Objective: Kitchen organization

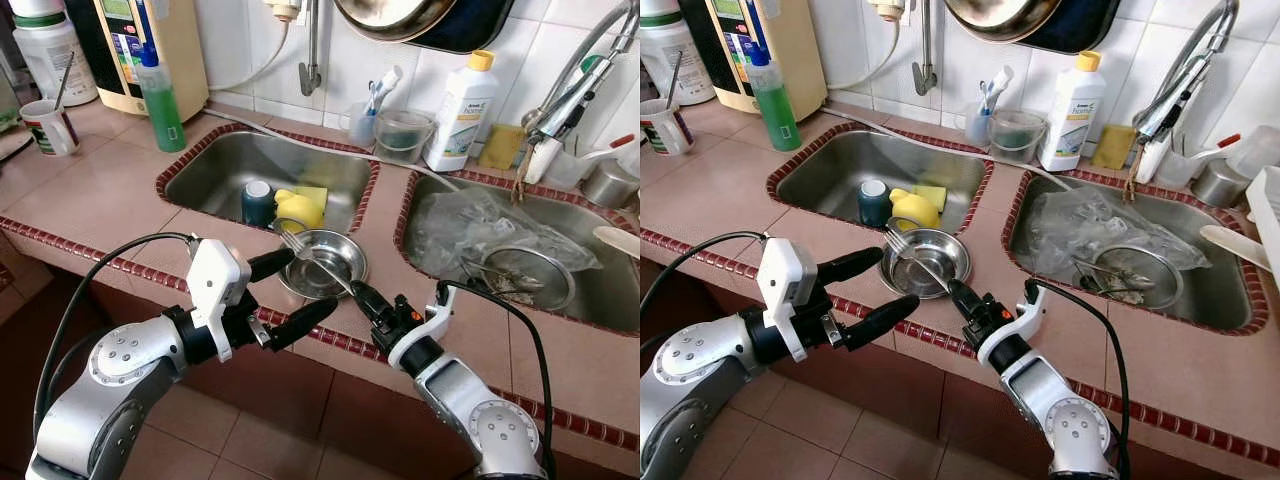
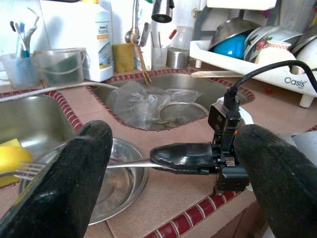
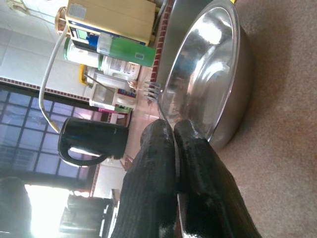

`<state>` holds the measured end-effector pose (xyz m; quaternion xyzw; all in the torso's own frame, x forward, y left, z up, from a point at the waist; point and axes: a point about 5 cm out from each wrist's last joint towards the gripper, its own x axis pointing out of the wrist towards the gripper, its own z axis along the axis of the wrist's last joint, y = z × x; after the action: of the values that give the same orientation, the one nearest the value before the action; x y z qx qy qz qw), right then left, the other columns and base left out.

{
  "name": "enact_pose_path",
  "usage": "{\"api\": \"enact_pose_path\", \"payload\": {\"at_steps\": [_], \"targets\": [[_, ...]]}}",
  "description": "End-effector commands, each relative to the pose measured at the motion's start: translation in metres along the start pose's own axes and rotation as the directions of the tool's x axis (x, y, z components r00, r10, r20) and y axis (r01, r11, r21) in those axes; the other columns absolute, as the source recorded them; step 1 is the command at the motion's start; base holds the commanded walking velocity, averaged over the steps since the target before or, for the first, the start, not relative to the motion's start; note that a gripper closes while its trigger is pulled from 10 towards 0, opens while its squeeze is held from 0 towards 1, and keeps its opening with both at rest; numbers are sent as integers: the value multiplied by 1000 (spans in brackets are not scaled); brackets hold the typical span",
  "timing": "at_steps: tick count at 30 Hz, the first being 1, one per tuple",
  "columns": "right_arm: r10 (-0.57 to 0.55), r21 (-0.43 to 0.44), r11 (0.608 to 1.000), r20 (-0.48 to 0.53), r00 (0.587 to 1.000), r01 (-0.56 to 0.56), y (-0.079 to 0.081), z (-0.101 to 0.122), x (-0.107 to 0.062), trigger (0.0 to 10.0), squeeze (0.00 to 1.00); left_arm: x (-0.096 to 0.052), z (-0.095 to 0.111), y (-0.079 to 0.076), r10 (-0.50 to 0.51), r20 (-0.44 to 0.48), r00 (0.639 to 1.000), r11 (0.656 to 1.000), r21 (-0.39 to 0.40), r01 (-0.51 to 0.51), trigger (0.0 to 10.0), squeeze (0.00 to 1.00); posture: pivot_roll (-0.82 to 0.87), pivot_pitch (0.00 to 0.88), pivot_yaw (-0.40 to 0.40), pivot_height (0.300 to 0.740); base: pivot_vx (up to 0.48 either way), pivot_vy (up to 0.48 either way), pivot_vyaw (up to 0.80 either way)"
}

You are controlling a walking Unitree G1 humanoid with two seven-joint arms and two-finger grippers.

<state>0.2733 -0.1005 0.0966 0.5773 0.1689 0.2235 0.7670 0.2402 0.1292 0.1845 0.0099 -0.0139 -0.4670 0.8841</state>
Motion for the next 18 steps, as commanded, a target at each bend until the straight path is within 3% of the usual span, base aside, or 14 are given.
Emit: {"api": "enact_pose_path", "payload": {"at_steps": [1,6,7,8,9,10,12,13,15,18], "targets": [[-8,89,996,11,1000,7,-1,-15,5,0,0,0,4,-2,-6,9,1000,1000,12,6,10000,0,55,54,-41,740,0,0,0],[-6,81,997,32,999,4,-1,-13,5,0,0,0,4,-1,-5,8,1000,1000,14,5,10000,0,51,54,-38,740,0,0,0],[1,61,998,41,999,-3,-1,-12,3,667,0,0,4,-1,-5,8,1000,1000,14,5,10000,0,51,54,-35,740,0,0,0],[3,56,998,44,999,-6,-1,-12,3,667,0,0,4,-1,-5,7,1000,1000,13,4,10000,0,51,54,-35,740,0,0,0],[22,14,1000,58,998,-22,2,-9,2,3961,0,0,4,0,-3,8,1000,1000,12,3,10000,0,48,55,-34,740,0,0,0],[34,-18,999,63,997,-33,4,-8,1,4157,0,0,4,0,-2,9,1000,1000,11,2,10000,0,47,55,-33,740,0,0,0],[54,-57,997,85,995,-49,9,-3,0,3647,0,0,4,1,2,13,1000,1000,8,-2,10000,0,44,54,-30,740,0,0,0],[62,-86,995,94,994,-54,12,1,0,39,0,1,4,3,9,17,1000,1000,8,-9,10000,0,39,51,-28,740,0,0,0],[68,-108,993,101,993,-57,14,3,-1,39,0,1,5,4,13,20,1000,1000,7,-13,10000,0,39,51,-28,740,0,0,0],[102,-214,974,123,987,-74,26,16,0,0,0,4,4,12,61,26,998,998,19,-61,10000,0,28,41,-24,740,0,0,0]]}}
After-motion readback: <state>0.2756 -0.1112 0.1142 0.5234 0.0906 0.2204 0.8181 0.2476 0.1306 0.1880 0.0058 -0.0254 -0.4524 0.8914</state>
